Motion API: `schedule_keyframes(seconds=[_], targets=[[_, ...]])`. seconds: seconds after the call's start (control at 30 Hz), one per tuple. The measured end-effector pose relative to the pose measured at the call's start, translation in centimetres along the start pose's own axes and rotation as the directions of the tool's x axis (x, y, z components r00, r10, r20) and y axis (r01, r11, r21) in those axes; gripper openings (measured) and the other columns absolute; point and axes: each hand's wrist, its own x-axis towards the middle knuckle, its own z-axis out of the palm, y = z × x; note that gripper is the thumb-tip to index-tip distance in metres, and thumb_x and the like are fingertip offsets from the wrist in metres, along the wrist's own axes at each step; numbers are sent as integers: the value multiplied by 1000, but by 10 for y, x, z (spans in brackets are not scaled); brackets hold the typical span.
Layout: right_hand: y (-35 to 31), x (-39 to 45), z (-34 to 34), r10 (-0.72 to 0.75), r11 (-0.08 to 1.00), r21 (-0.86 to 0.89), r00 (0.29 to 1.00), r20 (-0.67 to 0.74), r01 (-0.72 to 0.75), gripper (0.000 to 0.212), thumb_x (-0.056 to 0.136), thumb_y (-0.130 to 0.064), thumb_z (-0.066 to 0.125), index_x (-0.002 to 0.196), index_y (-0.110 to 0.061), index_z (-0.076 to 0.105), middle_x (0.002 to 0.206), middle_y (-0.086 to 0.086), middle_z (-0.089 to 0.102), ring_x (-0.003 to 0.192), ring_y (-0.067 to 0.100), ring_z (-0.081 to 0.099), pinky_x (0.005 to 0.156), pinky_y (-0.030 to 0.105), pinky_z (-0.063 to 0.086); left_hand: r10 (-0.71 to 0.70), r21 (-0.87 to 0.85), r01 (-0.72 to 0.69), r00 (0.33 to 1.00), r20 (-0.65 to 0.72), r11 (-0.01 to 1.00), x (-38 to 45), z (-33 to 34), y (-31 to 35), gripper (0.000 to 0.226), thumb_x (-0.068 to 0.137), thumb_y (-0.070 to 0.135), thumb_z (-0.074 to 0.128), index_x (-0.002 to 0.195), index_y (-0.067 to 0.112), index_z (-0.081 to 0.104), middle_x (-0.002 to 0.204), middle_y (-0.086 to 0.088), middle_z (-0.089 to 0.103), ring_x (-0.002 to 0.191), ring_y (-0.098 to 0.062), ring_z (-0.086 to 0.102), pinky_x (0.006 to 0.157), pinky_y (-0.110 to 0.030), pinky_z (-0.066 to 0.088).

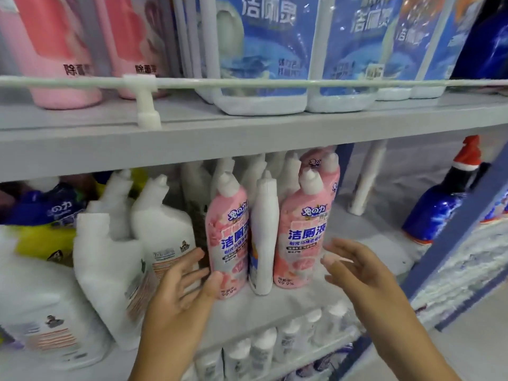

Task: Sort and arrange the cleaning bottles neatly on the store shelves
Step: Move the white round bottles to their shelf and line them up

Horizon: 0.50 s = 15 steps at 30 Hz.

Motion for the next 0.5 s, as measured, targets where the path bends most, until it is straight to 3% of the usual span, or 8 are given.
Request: schedule_keyframes(seconds=[0.07,0.13,0.27,0.5], targets=[[6,22,-6,-37,999,-21,999,-2,37,32,82,-41,73,113,-43,63,113,-28,69,103,3,69,85,26,52,-5,18,6,999,-51,1000,1,4,-3,56,67,41,75,122,35,67,118,14,73,103,5,68,96,-36,55],[10,42,-11,-69,997,-34,997,37,70,34,84,-37,74,115,-44,61,114,-29,68,104,-4,67,85,24,50,-6,19,8,994,-110,1000,-3,9,-4,54,68,41,76,121,36,68,116,19,73,104,2,69,96,-38,54],[14,74,-16,-92,995,-15,983,159,95,39,85,-30,77,120,-37,62,110,-24,72,103,-3,68,86,26,52,11,35,-3,978,-208,999,-18,29,-1,47,71,43,74,118,39,67,116,24,72,102,8,67,85,-19,49],[28,104,-14,-119,991,1,887,447,133,45,83,-14,80,120,-32,62,107,-16,76,100,3,71,79,20,57,62,70,-42,944,-325,997,-27,71,0,35,87,27,75,120,38,68,112,21,74,99,3,71,68,-7,52]])
